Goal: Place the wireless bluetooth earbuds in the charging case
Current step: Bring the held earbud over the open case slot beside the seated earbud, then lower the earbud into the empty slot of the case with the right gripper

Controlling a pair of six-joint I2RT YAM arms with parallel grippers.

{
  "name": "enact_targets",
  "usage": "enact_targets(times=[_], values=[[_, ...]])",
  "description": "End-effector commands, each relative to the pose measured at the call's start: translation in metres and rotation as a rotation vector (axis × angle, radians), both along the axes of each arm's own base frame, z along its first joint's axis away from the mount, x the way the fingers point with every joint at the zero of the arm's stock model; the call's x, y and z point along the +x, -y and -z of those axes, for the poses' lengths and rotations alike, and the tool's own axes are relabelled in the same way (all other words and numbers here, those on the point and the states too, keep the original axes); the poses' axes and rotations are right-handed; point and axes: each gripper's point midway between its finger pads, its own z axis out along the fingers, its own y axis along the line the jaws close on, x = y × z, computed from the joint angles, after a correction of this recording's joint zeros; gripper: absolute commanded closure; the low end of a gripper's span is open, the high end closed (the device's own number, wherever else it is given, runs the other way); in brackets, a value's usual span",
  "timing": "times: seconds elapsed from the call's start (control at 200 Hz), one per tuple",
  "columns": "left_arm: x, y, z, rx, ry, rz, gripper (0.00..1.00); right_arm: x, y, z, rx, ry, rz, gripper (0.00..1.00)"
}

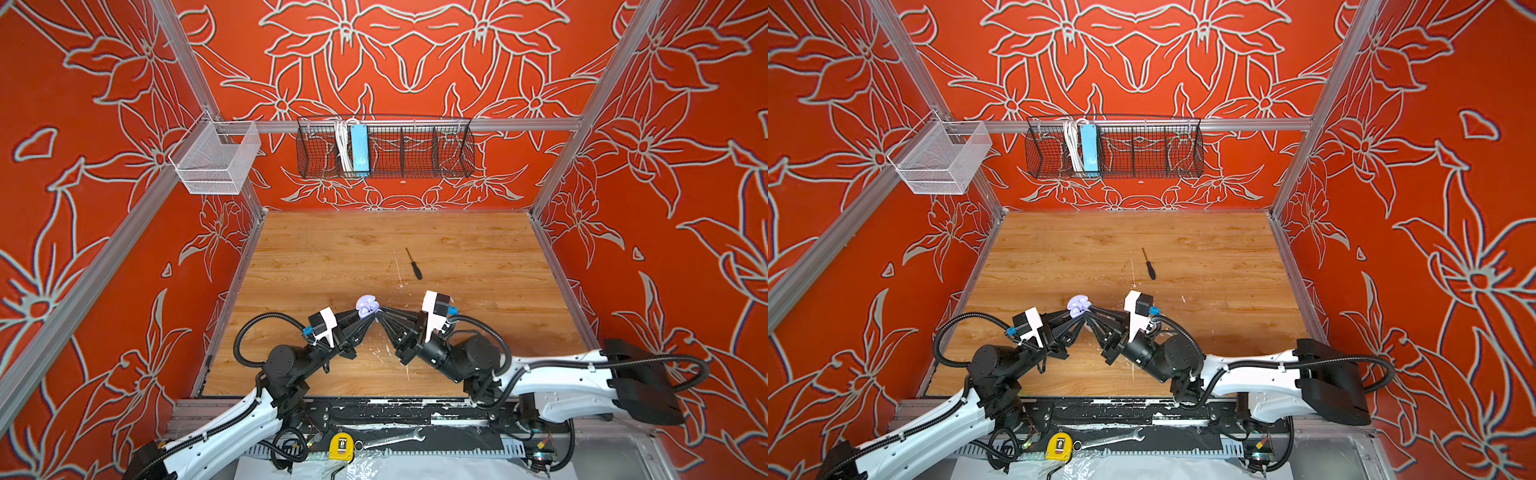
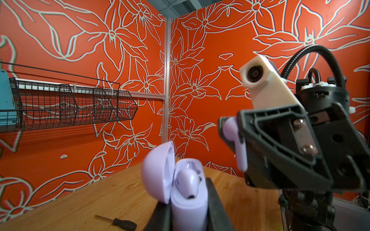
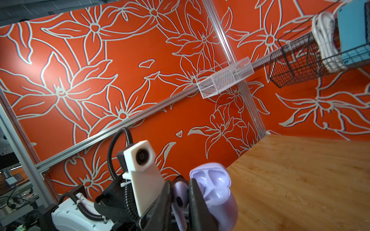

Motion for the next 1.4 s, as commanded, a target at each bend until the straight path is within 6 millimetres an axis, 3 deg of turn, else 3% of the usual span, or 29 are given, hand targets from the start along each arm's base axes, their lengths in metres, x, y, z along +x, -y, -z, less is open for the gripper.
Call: enact_targets(times=[0.0, 0.235, 0.656, 1.156, 1.391], values=[[-0.005, 0.0, -0.009, -0.021, 0.03, 0.014, 1.0, 0.0, 0.008, -0.028, 0.036, 0.066, 0.042, 0.88], [-0.005, 0.001, -0.009, -0.019, 0.034, 0.017, 1.0, 0.001, -0.003, -0.033, 0.019, 0.106, 0.051, 0.88], [-0.006, 0.0, -0.01, -0.02, 0.036, 0.019, 1.0, 0.02, -0.023, -0.011, -0.04, 0.078, 0.104, 0.88], [-0.007, -0.001, -0.011, -0.025, 0.042, 0.02, 1.0, 0.031, -0.02, -0.001, -0.05, 0.078, 0.142, 0.88], [-0.008, -0.002, -0.012, -0.027, 0.043, 0.017, 1.0, 0.034, -0.018, 0.014, -0.055, 0.055, 0.153, 0.88]])
